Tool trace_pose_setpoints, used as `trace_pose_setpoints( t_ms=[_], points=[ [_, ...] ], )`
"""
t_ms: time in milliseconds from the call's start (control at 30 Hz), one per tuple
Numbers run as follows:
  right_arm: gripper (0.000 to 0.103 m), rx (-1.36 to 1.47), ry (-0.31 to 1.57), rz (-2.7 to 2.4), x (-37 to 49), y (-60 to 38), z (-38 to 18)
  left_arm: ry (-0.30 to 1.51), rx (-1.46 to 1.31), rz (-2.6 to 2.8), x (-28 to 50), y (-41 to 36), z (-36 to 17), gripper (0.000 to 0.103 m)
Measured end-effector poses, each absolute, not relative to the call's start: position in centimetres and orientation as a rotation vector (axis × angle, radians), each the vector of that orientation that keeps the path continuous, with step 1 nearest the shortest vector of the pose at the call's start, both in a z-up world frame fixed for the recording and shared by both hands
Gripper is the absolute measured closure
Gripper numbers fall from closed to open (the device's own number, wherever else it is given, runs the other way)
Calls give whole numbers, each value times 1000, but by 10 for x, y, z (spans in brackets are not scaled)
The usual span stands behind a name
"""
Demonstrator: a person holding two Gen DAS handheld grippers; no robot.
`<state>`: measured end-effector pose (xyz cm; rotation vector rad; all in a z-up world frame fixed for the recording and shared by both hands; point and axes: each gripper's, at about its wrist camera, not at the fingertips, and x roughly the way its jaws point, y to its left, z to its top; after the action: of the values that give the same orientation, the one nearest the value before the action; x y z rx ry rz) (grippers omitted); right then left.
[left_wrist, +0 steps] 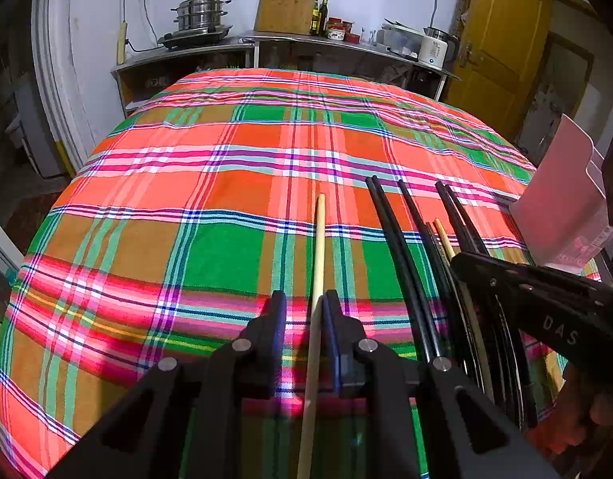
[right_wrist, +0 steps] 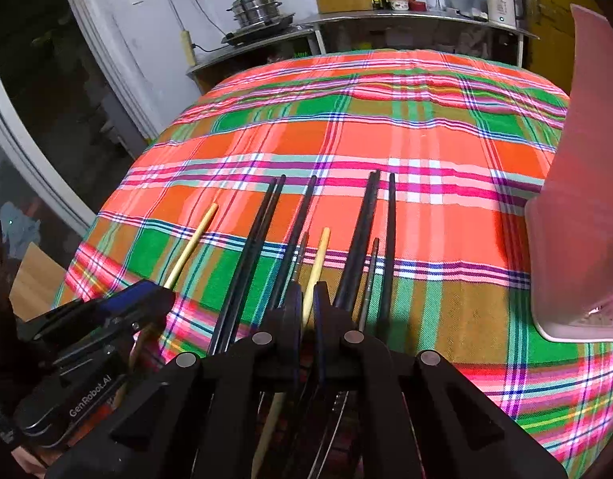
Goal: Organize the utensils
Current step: 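Grasp a light wooden chopstick with the left tool while the right tool grasps another, then carry the wooden chopsticks into the pink holder and open both tools to release them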
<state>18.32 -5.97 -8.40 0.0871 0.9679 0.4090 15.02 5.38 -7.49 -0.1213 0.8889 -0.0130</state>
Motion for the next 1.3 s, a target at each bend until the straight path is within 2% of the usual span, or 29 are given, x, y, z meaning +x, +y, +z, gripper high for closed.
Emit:
trace_pose_setpoints(
  t_ms=[200, 333, 633, 700, 933, 1033, 1300],
  points=[
    [97, 57, 982, 394, 189, -54, -82, 918, -108, -49, 162, 51, -73, 71],
    [96, 49, 996, 379, 196, -51, -81, 959, -109, -91, 178, 51, -70, 59],
    [95, 58, 1025, 349, 211, -48, -83, 989, -40, -100, 209, 45, -70, 59],
    [95, 56, 1029, 346, 215, -47, -83, 988, -33, -93, 214, 45, -70, 62],
    [95, 68, 1056, 342, 230, -44, -82, 1000, -23, -71, 229, 47, -69, 89],
    [97, 46, 1059, 345, 232, -42, -81, 1000, -23, -70, 231, 47, -69, 97],
    [97, 59, 1040, 369, 226, -46, -70, 983, -69, -104, 226, 53, -54, 97]
  ],
)
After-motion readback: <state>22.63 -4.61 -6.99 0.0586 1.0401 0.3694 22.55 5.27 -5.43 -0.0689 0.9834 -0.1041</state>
